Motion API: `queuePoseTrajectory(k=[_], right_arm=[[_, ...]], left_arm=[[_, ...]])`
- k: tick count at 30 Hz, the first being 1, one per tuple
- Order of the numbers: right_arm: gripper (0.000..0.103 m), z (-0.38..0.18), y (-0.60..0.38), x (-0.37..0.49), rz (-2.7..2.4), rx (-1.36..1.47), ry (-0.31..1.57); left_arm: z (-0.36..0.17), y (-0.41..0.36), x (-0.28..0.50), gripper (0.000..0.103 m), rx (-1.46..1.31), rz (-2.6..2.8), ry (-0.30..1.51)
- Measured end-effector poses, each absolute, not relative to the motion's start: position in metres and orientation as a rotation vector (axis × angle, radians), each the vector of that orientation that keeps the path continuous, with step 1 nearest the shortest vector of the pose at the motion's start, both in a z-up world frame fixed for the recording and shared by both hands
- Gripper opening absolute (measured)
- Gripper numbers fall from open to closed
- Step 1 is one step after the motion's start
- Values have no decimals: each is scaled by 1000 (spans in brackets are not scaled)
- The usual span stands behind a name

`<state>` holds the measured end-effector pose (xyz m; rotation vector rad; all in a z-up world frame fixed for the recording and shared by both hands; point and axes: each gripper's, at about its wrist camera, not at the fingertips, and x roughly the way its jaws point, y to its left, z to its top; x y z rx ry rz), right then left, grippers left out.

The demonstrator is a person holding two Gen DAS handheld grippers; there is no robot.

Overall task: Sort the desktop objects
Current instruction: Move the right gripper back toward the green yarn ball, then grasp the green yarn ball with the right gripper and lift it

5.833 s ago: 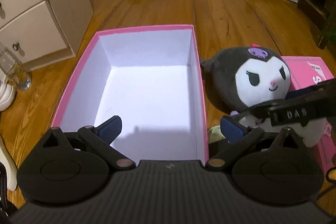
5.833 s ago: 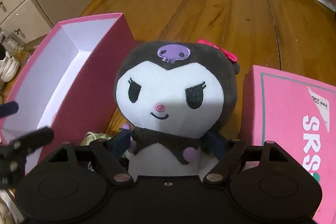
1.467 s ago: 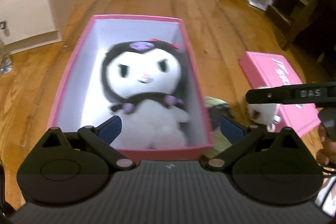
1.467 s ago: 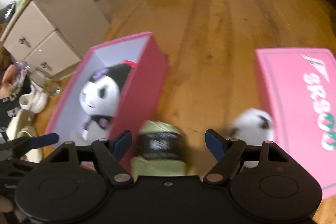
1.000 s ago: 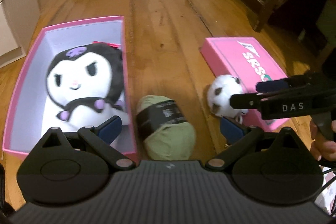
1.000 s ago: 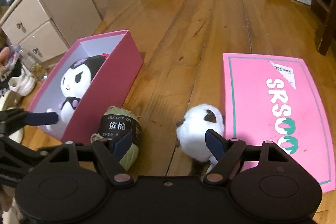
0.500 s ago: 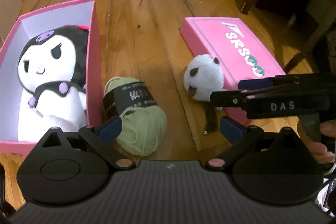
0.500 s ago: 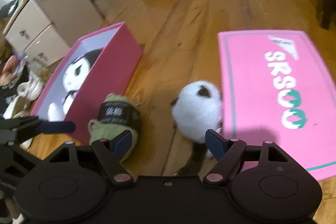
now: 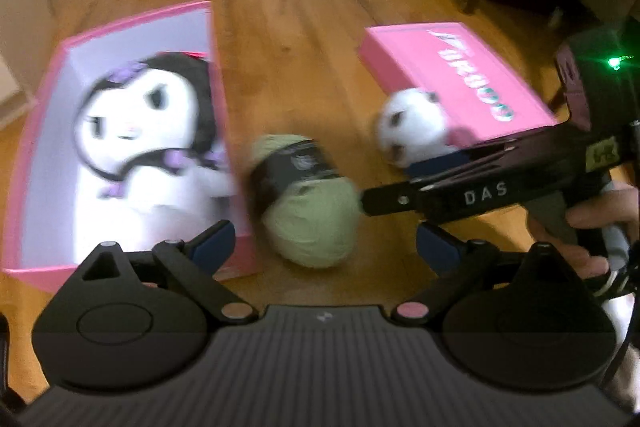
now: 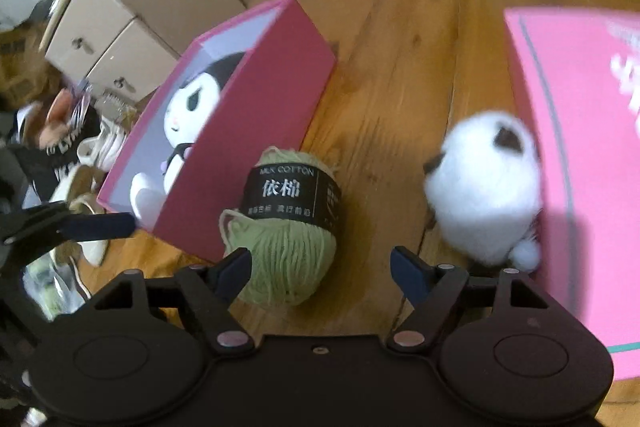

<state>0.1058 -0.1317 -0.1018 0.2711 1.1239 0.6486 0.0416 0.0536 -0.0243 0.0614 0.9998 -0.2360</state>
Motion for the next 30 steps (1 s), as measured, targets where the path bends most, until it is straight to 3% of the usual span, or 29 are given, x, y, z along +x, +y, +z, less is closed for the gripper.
queuePoseTrajectory(k=[8,18,20,22,24,30], right_arm=[[80,-124,-119,114,740,379,1164],[80,-129,-80,107,750,235,1127],[74,-130,-81,108,763,255,1125],[56,-129,-83,108,766,286,1112],[48,-126,-85,107,768,295,1101],[43,-115,-90,104,733,298,1070]], left_arm=[[-21,74,40,99,61,-163,963],[-32,90,44,99,54,-122,995],[-33,93,44,99,38,-125,1001],[-32,93,43,99,42,-121,998],[-31,92,42,99,56,-117,990],[-27,94,40,99,29,-146,976]])
